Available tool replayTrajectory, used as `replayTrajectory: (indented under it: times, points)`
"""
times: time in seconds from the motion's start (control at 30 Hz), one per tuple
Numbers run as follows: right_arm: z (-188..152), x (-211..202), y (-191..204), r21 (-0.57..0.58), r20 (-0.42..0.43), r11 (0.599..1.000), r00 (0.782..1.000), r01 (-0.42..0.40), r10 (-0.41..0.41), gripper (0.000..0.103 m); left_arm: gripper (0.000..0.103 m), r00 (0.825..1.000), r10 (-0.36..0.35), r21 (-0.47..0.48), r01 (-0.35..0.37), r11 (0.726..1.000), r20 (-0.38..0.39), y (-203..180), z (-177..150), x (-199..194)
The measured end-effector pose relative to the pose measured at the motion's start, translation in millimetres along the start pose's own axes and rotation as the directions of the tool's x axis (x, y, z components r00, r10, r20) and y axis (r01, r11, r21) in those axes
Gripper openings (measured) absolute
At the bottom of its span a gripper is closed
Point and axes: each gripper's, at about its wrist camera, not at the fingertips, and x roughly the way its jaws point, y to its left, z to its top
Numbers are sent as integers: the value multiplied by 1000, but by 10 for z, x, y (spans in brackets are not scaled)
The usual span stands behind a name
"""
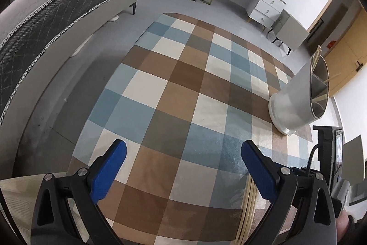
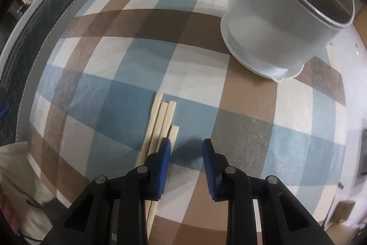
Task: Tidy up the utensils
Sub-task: 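Lower both open tools toward the remaining chopsticks on the tablecloth, then close the right tool on a chopstick from the pile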
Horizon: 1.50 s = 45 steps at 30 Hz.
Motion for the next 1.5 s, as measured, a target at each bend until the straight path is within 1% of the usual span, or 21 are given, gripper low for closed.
replayTrajectory:
  times: [0.23,0.3,0.33,0.53,0.6,0.63,0.7,0.73,0.77,0.83,0.93,0.97,1.07,1.1,1.17,1.23,1.3,1.33,1.37,1.4,1.5]
  points:
    - [96,2,151,-77,-46,995,997,64,-67,26,98,1000,-12,-40,12,999,-13,96,46,-8]
    - [106,23,176,-90,-67,993,994,79,-86,20,98,1000,-11,-50,10,999,-14,127,55,-14]
    - [105,38,187,-90,-74,993,993,80,-87,16,98,1000,-16,-58,15,998,-14,145,57,-17]
    - [170,88,230,-86,-75,993,993,83,-90,16,98,1000,-24,-74,23,997,-19,201,60,-28]
    - [199,97,252,-77,-69,994,994,81,-86,15,98,1000,-18,-74,17,997,-24,213,61,-17]
    - [205,98,265,-72,-61,995,995,74,-79,9,98,999,-14,-71,12,997,-29,217,63,-4]
    - [183,64,266,-74,-33,995,997,74,-76,6,98,998,-16,-59,13,998,-57,212,59,55]
    - [159,15,263,-75,5,994,997,81,-81,4,98,997,-22,-46,18,999,-80,198,49,98]
    - [158,-49,249,-71,55,994,995,84,-80,0,98,995,-15,-30,12,999,-104,177,28,154]
    - [157,-173,188,-32,124,998,991,50,-46,0,98,992,3,-12,-5,1000,-122,143,-14,213]
    - [99,-360,-42,59,194,998,981,-37,25,0,98,988,-20,11,22,1000,-153,51,-62,268]
    - [64,-408,-134,84,219,995,975,-56,36,0,98,987,-23,30,28,999,-159,-14,-84,286]
    - [-46,-429,-320,138,238,981,966,-133,98,0,98,986,-4,83,19,996,-170,-173,-143,329]
    - [-57,-423,-359,140,237,979,965,-146,110,0,98,984,2,92,15,996,-175,-200,-157,344]
    - [-75,-372,-409,120,202,982,972,-145,119,3,98,981,18,100,1,995,-191,-247,-194,396]
    - [-74,-321,-392,92,164,983,976,-157,141,3,98,979,29,96,-9,995,-202,-250,-196,435]
    - [-57,-270,-322,32,136,990,982,-136,130,4,98,978,41,81,-25,996,-207,-221,-189,465]
    - [-58,-246,-276,2,120,991,984,-131,130,9,98,977,45,71,-31,997,-208,-200,-185,473]
    - [-43,-211,-236,-22,106,992,987,-122,124,16,98,977,47,58,-35,998,-208,-161,-179,474]
    - [-38,-190,-219,-38,100,993,988,-112,116,19,98,977,48,51,-38,998,-208,-148,-179,474]
    - [25,-105,-114,-94,75,994,995,-52,59,20,98,975,48,45,-39,998,-215,-100,-184,477]
